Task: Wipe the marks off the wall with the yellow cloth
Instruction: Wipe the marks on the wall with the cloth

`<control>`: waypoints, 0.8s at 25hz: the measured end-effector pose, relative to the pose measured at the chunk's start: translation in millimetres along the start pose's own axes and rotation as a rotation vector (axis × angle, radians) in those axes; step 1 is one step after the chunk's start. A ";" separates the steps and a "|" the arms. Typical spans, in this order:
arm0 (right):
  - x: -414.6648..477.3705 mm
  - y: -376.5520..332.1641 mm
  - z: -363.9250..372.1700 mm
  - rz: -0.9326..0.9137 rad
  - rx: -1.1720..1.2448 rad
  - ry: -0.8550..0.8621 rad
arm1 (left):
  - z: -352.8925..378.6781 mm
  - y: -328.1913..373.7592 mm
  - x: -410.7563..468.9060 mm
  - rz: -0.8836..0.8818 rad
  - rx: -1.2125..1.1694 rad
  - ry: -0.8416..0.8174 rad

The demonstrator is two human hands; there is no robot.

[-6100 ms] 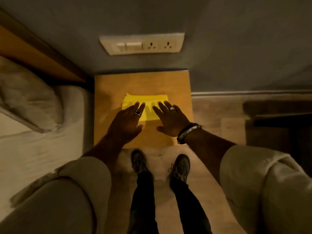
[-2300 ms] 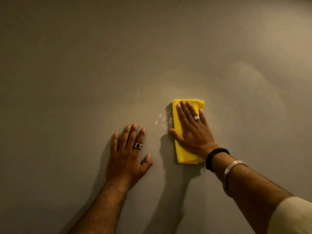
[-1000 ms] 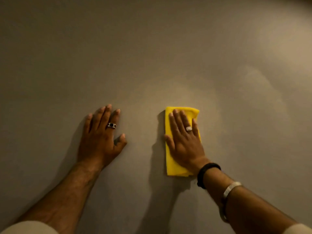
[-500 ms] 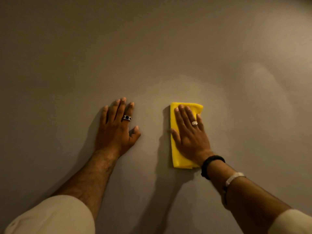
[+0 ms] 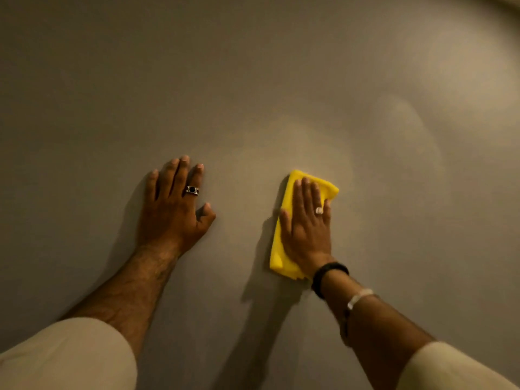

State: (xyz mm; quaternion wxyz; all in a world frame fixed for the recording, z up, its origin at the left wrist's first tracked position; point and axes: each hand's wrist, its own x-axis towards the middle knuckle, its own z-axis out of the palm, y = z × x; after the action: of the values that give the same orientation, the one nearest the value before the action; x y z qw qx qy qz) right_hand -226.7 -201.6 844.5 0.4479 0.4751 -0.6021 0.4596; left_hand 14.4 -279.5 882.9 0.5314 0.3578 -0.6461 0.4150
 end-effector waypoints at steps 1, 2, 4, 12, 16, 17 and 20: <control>21.9 -1.9 -4.6 0.065 -0.002 -0.013 | -0.1 1.7 0.5 -0.001 0.000 -0.002; 42.7 -8.3 -7.1 0.076 0.006 -0.031 | -0.1 2.3 1.0 0.000 -0.001 -0.003; 60.2 -35.4 -6.1 -0.045 0.002 -0.054 | -0.8 -0.4 1.3 0.001 -0.006 -0.007; 4.5 -2.1 0.0 -0.169 -0.104 -0.015 | -2.3 -1.3 -3.3 0.007 -0.023 -0.024; 57.1 -44.2 0.4 -0.024 -0.035 -0.010 | 2.2 -3.0 -2.6 0.011 -0.016 -0.004; 50.1 -59.6 5.4 -0.068 -0.020 -0.001 | 2.1 -3.9 -2.4 0.015 -0.014 -0.001; -19.7 -62.3 18.8 -0.273 -0.016 0.002 | -1.1 -5.4 -2.2 0.027 -0.029 0.008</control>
State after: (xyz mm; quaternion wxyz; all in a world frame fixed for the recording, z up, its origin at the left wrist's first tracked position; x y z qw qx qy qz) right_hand -164.4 -224.7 829.9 0.5105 0.5488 -0.5350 0.3900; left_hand 20.1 -280.7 881.7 0.5334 0.3396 -0.6546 0.4143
